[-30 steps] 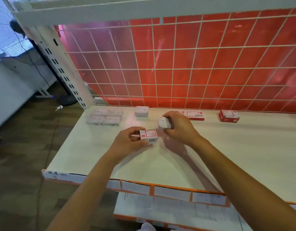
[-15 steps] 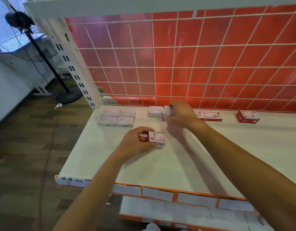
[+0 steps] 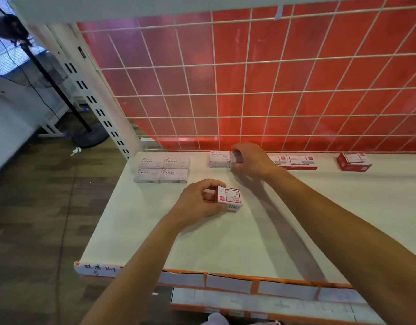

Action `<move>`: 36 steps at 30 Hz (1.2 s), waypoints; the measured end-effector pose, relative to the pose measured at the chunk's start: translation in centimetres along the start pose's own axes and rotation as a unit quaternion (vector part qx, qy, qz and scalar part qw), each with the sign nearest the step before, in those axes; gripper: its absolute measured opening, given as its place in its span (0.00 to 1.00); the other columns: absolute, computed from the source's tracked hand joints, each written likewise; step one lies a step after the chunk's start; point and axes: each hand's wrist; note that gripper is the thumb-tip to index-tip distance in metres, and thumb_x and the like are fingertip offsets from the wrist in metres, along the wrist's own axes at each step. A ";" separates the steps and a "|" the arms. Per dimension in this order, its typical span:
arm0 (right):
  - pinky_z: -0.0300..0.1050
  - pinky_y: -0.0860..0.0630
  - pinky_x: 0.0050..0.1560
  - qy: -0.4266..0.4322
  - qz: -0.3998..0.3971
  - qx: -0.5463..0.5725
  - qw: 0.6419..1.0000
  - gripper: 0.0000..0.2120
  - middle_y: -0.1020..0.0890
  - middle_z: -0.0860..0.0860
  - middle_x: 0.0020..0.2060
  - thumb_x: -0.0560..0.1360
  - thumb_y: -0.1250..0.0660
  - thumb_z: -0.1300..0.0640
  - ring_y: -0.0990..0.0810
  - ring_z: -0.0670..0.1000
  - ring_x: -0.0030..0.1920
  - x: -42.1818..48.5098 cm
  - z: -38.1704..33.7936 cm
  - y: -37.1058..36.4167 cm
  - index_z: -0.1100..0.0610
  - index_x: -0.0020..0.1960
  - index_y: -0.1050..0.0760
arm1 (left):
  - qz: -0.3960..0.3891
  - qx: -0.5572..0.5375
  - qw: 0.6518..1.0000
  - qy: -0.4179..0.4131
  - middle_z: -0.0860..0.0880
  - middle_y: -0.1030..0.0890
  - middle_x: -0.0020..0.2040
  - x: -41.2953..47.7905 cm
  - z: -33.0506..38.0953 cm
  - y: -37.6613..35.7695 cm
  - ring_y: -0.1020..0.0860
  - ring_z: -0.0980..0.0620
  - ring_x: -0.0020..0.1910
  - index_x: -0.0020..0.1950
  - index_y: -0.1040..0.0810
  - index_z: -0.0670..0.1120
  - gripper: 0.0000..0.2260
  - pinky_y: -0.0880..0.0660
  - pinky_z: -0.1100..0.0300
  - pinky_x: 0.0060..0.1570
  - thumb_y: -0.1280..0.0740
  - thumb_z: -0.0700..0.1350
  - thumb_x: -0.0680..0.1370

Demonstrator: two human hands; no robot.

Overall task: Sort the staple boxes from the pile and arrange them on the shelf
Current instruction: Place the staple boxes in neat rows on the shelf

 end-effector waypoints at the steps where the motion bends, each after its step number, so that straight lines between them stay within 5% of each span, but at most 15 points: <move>1: 0.45 0.32 0.49 0.010 -0.005 0.007 1.000 0.13 0.24 0.49 0.49 0.70 0.28 0.55 0.29 0.51 0.50 0.0 -0.2 0.1 0.53 0.51 0.27 | -0.001 0.000 1.000 0.000 0.56 0.16 0.48 0.1 0.0 -0.1 0.18 0.61 0.48 0.54 0.22 0.55 0.19 0.22 0.61 0.52 0.23 0.40 0.68; 8: 0.41 0.33 0.43 0.027 -0.016 0.011 0.999 0.09 0.22 0.49 0.46 0.70 0.27 0.50 0.27 0.49 0.45 0.7 -0.7 -0.4 0.51 0.44 0.26 | -0.005 0.004 1.000 -0.002 0.54 0.15 0.48 0.0 -0.1 0.0 0.18 0.61 0.49 0.54 0.22 0.54 0.19 0.22 0.65 0.51 0.23 0.38 0.68; 19: 0.38 0.31 0.47 0.045 -0.047 0.028 0.998 0.22 0.22 0.51 0.55 0.69 0.26 0.51 0.26 0.49 0.50 -0.2 -1.7 -0.4 0.56 0.61 0.25 | -0.004 -0.007 1.000 0.005 0.56 0.16 0.47 -0.4 -0.1 0.3 0.19 0.66 0.46 0.57 0.22 0.50 0.20 0.26 0.73 0.41 0.25 0.35 0.69; 29: 0.46 0.31 0.57 0.037 0.005 0.051 0.998 0.29 0.24 0.52 0.61 0.69 0.26 0.50 0.28 0.52 0.58 -2.1 -1.7 -0.6 0.54 0.66 0.30 | 0.004 -0.088 0.996 0.013 0.51 0.15 0.48 -0.2 0.0 0.1 0.17 0.56 0.49 0.56 0.21 0.50 0.19 0.20 0.62 0.47 0.25 0.35 0.69; 32: 0.44 0.34 0.60 0.037 0.066 0.062 0.995 0.25 0.25 0.52 0.63 0.72 0.28 0.55 0.29 0.52 0.62 -3.6 -1.2 0.0 0.55 0.68 0.30 | 0.010 -0.111 0.994 0.015 0.51 0.16 0.49 0.1 0.3 -0.2 0.17 0.57 0.49 0.55 0.22 0.51 0.19 0.21 0.63 0.46 0.25 0.35 0.69; 36: 0.41 0.27 0.54 0.023 0.111 0.102 0.988 0.15 0.20 0.53 0.57 0.75 0.34 0.62 0.23 0.51 0.53 -6.2 -0.8 0.6 0.58 0.62 0.24 | 0.010 -0.161 0.987 0.019 0.50 0.16 0.50 0.6 0.7 -0.9 0.17 0.55 0.49 0.55 0.22 0.50 0.18 0.20 0.61 0.46 0.27 0.33 0.71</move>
Point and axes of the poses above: each hand's wrist, its own x-axis towards the middle knuckle, its own y-axis out of the back of the hand, z = x × y
